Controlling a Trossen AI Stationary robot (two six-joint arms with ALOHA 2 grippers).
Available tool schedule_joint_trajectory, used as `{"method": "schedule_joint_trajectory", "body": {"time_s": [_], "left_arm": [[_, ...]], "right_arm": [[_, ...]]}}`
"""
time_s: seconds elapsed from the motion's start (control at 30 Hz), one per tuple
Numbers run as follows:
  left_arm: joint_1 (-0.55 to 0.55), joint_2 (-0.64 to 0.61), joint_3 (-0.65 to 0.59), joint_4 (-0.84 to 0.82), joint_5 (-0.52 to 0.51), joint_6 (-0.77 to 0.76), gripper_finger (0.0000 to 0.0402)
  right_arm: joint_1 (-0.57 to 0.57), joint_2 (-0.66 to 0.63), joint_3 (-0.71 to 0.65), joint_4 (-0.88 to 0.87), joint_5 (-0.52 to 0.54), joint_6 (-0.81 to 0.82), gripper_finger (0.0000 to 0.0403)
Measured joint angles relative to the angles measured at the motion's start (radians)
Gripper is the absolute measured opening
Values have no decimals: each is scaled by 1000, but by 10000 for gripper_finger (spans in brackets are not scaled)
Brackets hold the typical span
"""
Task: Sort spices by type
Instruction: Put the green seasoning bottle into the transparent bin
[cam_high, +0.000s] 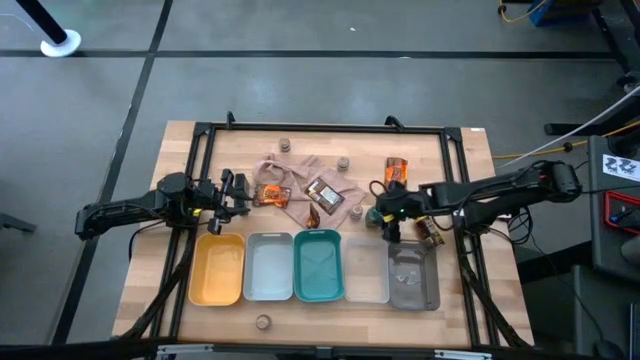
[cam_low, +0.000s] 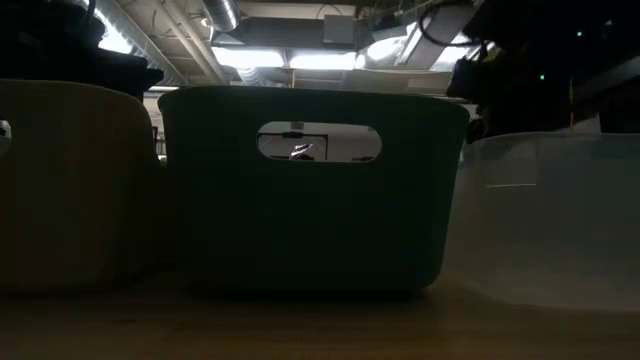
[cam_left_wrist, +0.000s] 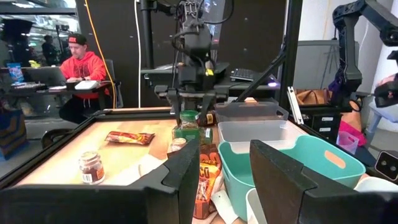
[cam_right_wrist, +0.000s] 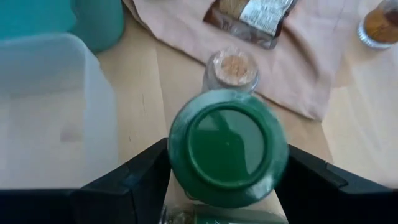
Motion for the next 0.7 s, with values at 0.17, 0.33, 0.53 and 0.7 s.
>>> {"method": "schedule_joint_trajectory", "body": {"time_s": [0.17, 0.33, 0.53, 0.7], "left_arm": [[0, 0, 0, 0, 0, 0, 131], [0, 0, 0, 0, 0, 0, 131], [0, 0, 0, -1, 0, 0, 131], [0, 0, 0, -1, 0, 0, 131]], "right_arm": [[0, 73, 0, 21, 0, -18, 253], [0, 103, 0, 53, -50, -46, 219], [0, 101, 1, 51, -63, -49, 202], [0, 101, 82, -26, -97, -84, 202]]}}
